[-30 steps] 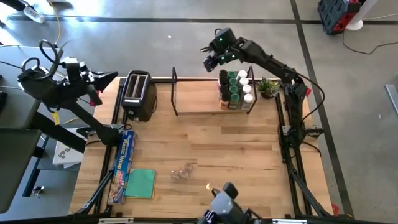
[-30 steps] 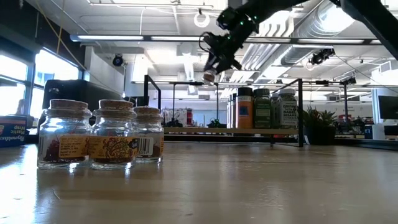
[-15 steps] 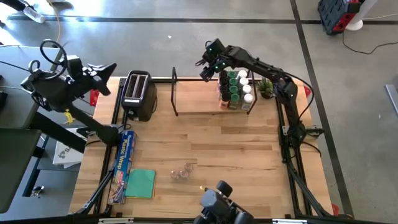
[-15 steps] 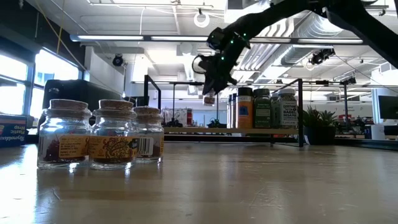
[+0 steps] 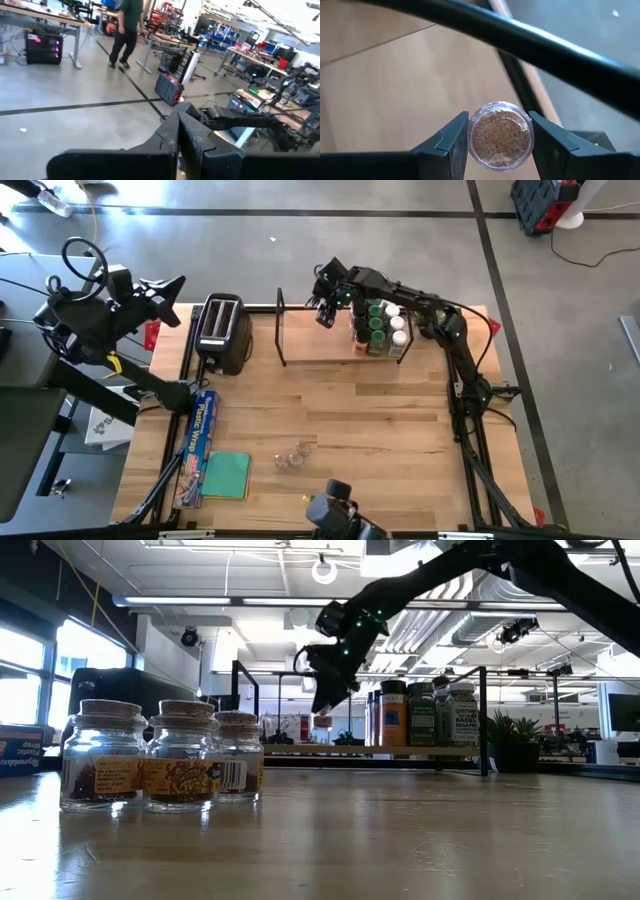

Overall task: Shelf spices
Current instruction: Put the brown seasoning bottle on the shelf

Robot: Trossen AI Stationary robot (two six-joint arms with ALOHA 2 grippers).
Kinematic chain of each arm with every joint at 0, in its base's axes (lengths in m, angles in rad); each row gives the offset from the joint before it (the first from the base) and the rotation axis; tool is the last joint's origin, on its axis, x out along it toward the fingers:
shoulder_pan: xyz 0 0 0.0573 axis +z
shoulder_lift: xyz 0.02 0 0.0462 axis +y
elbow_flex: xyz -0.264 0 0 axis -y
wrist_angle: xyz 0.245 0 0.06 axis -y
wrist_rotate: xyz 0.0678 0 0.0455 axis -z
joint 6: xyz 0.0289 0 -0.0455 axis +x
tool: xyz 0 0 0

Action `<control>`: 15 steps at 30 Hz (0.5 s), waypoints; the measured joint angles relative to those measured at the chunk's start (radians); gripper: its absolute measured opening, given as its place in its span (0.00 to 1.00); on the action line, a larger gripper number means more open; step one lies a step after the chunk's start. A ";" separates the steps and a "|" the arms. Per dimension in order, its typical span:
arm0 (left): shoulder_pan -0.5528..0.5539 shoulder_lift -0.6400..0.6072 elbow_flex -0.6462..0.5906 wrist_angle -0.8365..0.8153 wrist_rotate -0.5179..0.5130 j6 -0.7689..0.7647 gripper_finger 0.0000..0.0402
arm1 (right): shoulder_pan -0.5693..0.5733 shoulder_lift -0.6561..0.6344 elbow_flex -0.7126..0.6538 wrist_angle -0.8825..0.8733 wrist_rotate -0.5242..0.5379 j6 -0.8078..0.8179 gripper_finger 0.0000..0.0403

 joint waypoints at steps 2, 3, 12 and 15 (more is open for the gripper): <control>0.011 0.001 0.000 0.021 0.015 0.010 0.01 | 0.008 0.009 0.000 -0.003 -0.016 -0.055 0.41; 0.016 0.002 0.000 0.037 0.021 0.027 0.01 | 0.012 0.011 0.000 -0.006 -0.018 -0.080 0.41; 0.054 0.001 0.000 0.147 0.089 0.131 0.01 | -0.004 0.012 0.000 -0.059 -0.004 -0.200 0.42; 0.060 0.003 0.000 0.147 0.095 0.132 0.01 | -0.012 0.014 0.000 -0.065 -0.001 -0.225 0.42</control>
